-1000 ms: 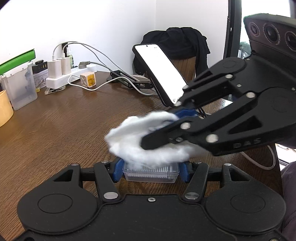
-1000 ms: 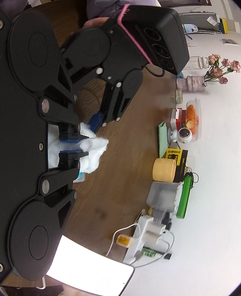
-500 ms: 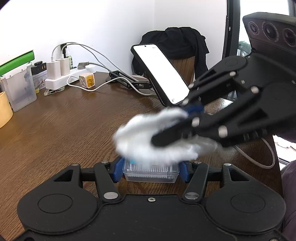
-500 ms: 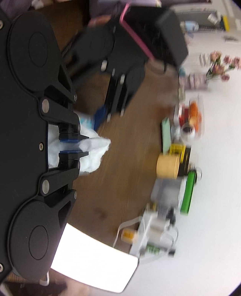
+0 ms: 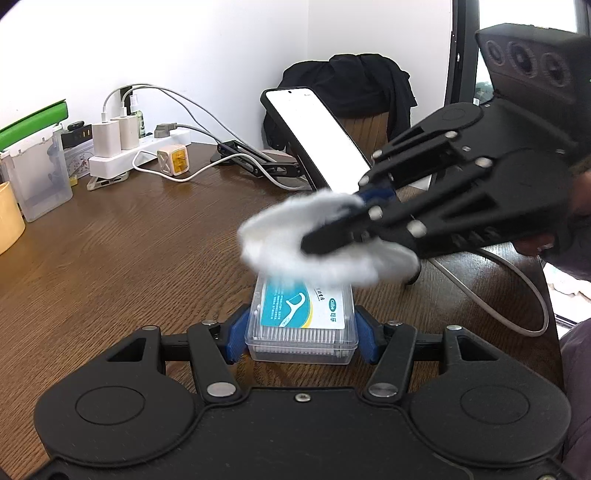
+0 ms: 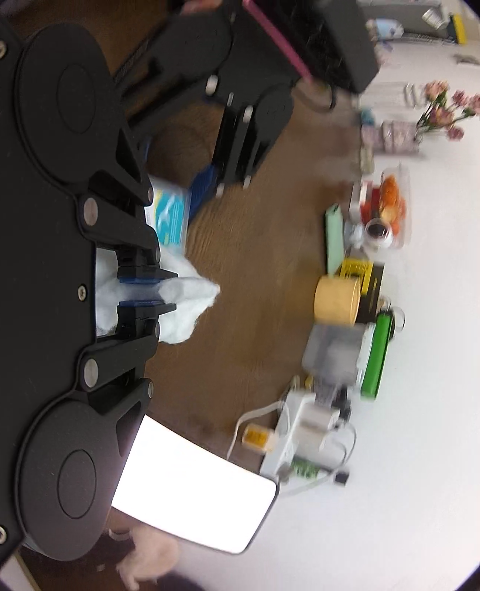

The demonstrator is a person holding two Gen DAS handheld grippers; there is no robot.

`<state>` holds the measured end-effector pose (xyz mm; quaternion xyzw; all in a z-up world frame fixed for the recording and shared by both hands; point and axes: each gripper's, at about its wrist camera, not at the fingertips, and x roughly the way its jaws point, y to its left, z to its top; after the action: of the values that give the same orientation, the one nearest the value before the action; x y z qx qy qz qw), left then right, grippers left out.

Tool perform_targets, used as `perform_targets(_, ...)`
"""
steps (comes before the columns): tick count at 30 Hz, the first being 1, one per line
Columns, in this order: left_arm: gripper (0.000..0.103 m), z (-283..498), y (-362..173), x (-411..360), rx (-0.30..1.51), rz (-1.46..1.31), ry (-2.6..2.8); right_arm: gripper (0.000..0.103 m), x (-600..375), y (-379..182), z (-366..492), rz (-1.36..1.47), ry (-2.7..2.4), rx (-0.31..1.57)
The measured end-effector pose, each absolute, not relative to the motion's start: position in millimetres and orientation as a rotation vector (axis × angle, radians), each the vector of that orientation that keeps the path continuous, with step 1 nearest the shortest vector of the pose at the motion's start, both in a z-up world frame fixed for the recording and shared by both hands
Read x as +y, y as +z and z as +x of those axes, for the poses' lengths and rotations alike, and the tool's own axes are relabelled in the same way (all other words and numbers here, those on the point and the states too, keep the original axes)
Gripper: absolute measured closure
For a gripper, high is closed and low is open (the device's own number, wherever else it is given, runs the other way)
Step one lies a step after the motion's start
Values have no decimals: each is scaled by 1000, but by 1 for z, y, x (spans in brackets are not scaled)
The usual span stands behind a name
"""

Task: Clean container
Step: 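Rub the cotton wad back and forth across the floss box lid, then wipe the box lid with the right gripper while the left tilts the box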

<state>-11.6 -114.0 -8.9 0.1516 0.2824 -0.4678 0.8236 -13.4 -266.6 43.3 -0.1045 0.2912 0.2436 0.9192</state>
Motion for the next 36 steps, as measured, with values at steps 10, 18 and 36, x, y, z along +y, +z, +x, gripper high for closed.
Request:
perform_targets(10,46,-11,-10,-114,599,324,-991,95,-259,40,-3,-272,436,570)
perform_targets(18,46,-11,-10,-113,600,323,-993,95,-257,43,-20,-234,540,598)
perform_targets(36,46,-10,-9,-114,601,322,-987,95,-254,44,-16,-223,560,606)
